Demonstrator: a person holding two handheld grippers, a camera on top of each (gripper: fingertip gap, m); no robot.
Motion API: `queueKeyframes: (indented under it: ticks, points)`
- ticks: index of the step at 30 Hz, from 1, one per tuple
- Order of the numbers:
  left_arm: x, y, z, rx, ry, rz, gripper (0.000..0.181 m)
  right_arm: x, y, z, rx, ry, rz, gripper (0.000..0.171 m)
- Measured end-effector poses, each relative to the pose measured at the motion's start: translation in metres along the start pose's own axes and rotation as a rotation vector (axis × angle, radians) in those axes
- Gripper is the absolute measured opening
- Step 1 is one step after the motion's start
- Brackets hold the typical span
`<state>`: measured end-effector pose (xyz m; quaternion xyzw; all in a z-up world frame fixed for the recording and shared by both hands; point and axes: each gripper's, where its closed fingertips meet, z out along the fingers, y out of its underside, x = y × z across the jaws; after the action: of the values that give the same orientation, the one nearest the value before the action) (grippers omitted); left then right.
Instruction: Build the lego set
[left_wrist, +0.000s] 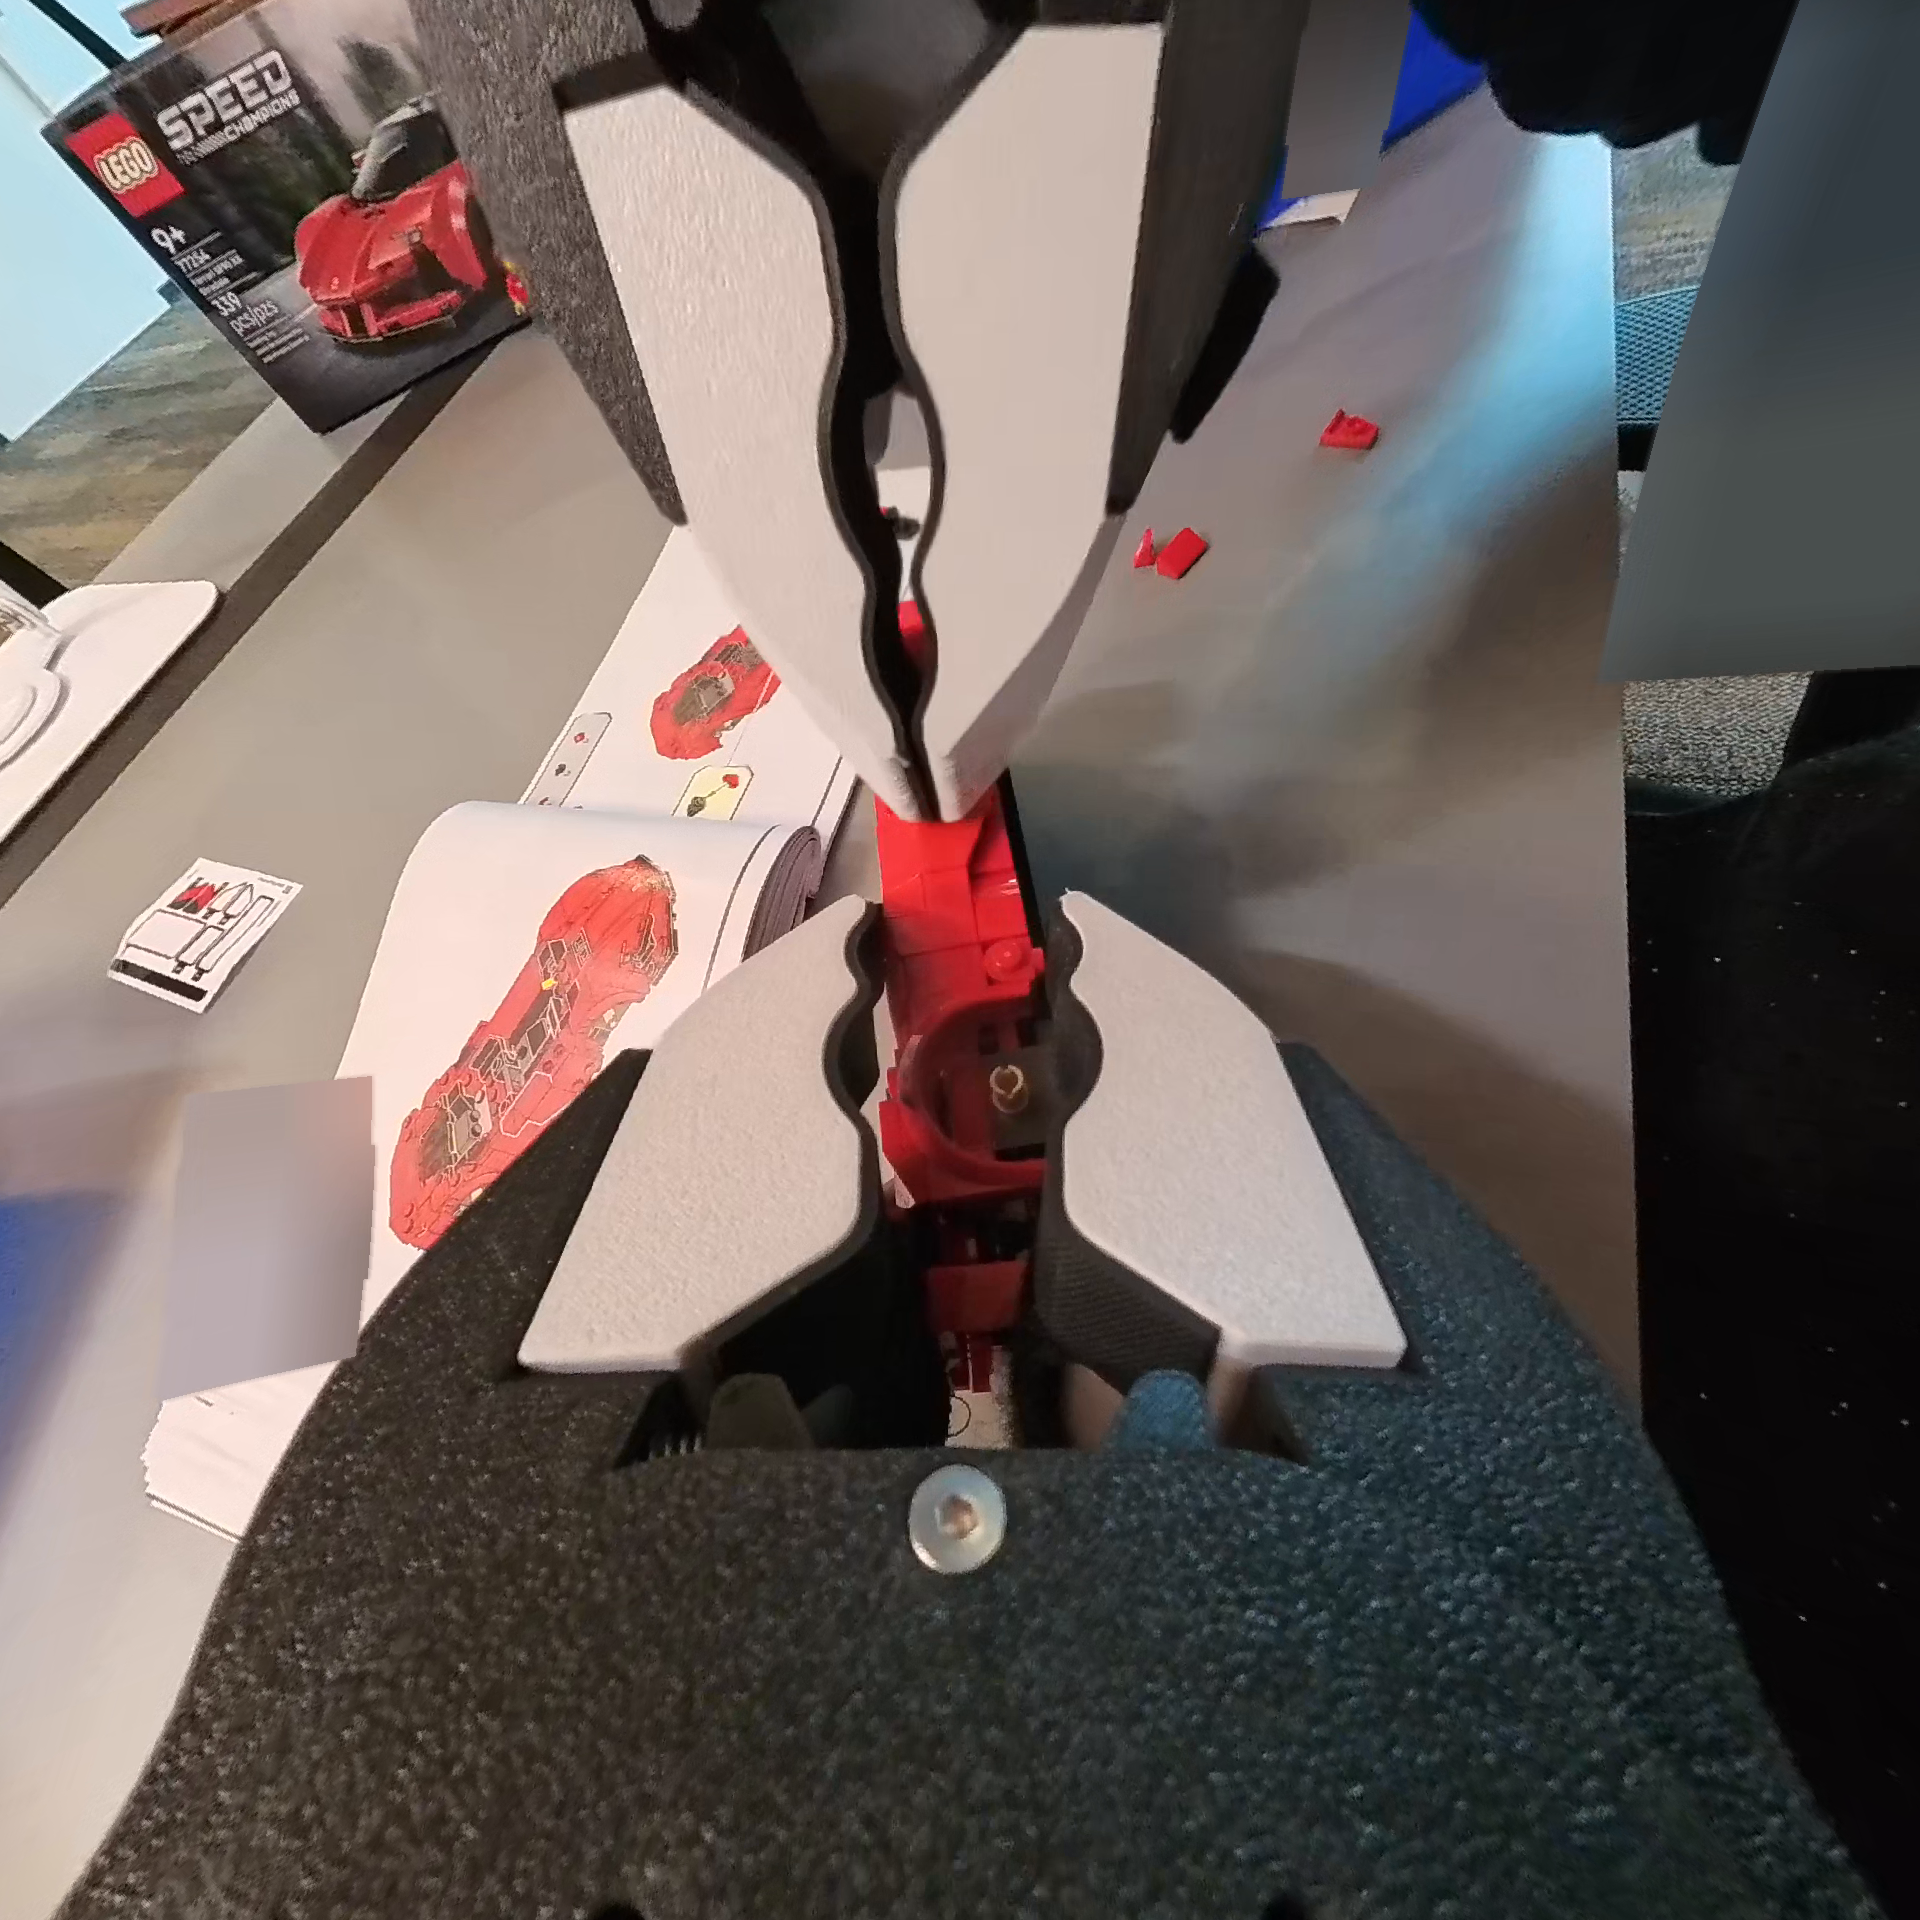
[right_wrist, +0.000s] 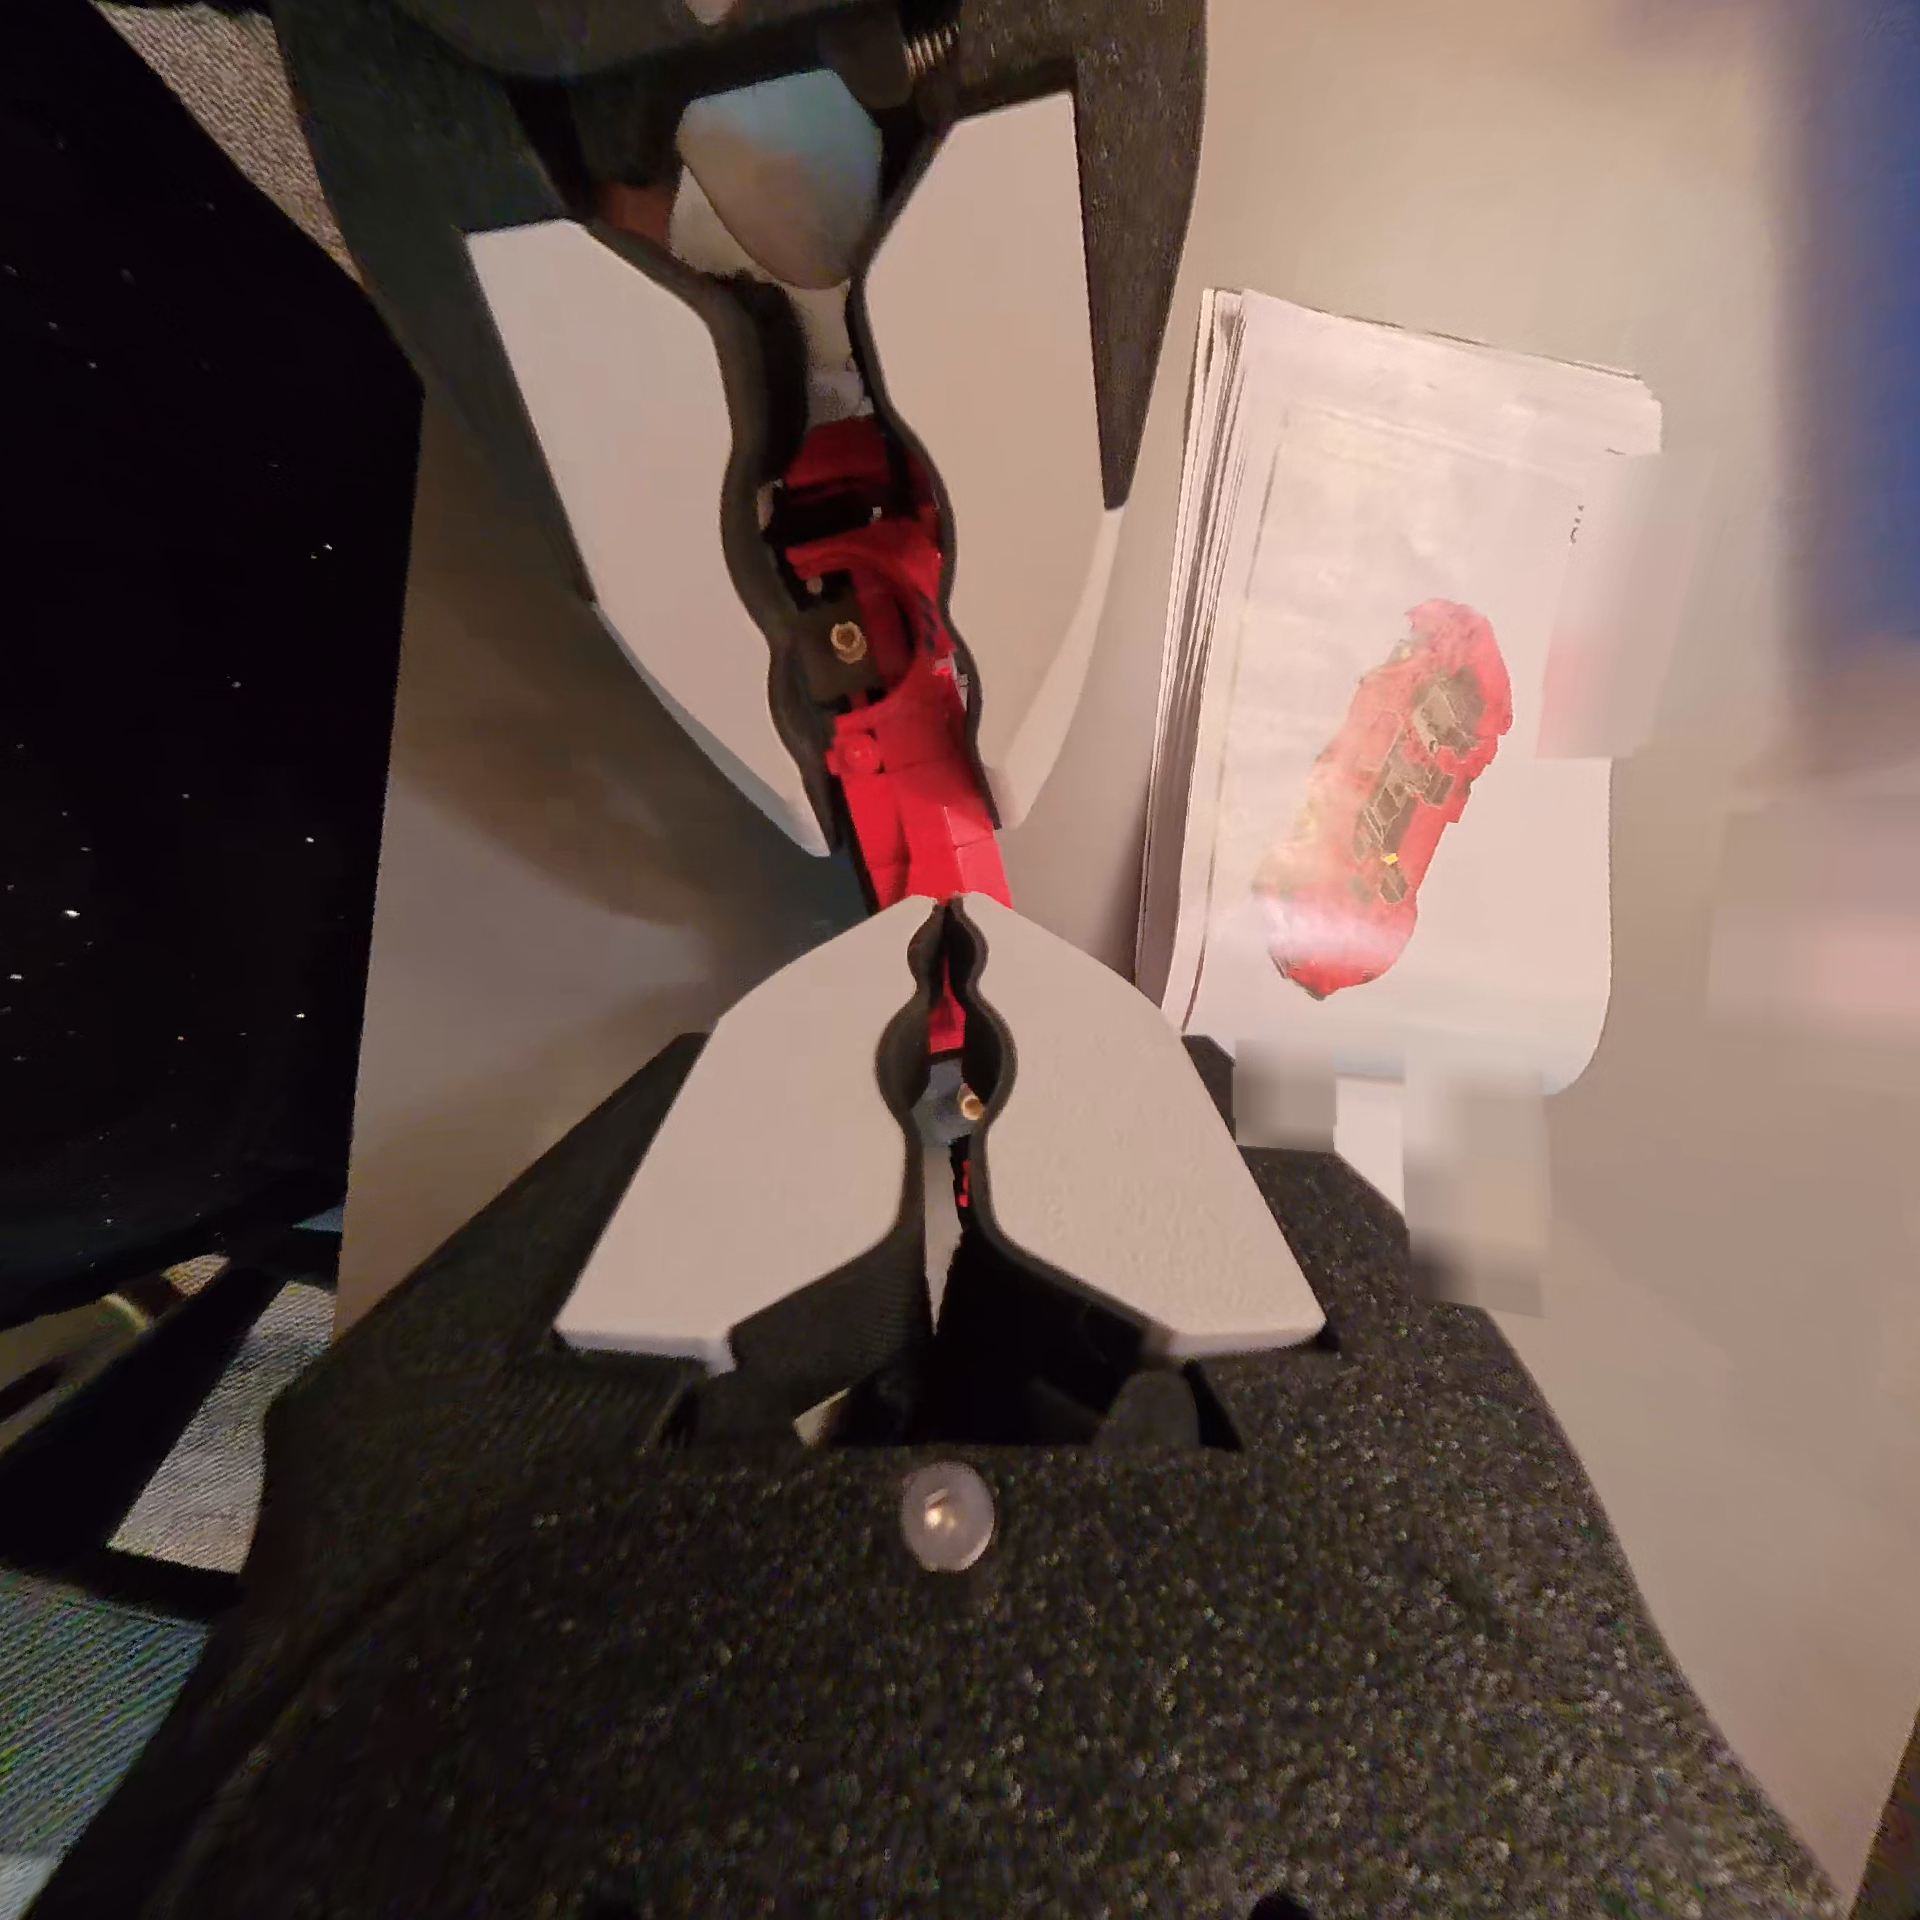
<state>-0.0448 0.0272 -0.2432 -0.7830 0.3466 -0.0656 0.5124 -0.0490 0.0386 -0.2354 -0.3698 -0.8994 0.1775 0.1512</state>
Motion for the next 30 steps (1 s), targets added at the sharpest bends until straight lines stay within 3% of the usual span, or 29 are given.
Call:
queueKeyframes:
  ticks: [8, 30]
  points:
    - [-0.0008, -0.0002, 0.0005, 0.003, 0.001, -0.005, 0.029, 0.0023, 0.0022, 0.0006, -0.095, -0.036, 0.073, 0.0]
    - [-0.0003, -0.0002, -0.0009, 0.01, 0.005, -0.006, 0.029, 0.0038, 0.0034, -0.0006, -0.108, -0.019, -0.01, 0.0]
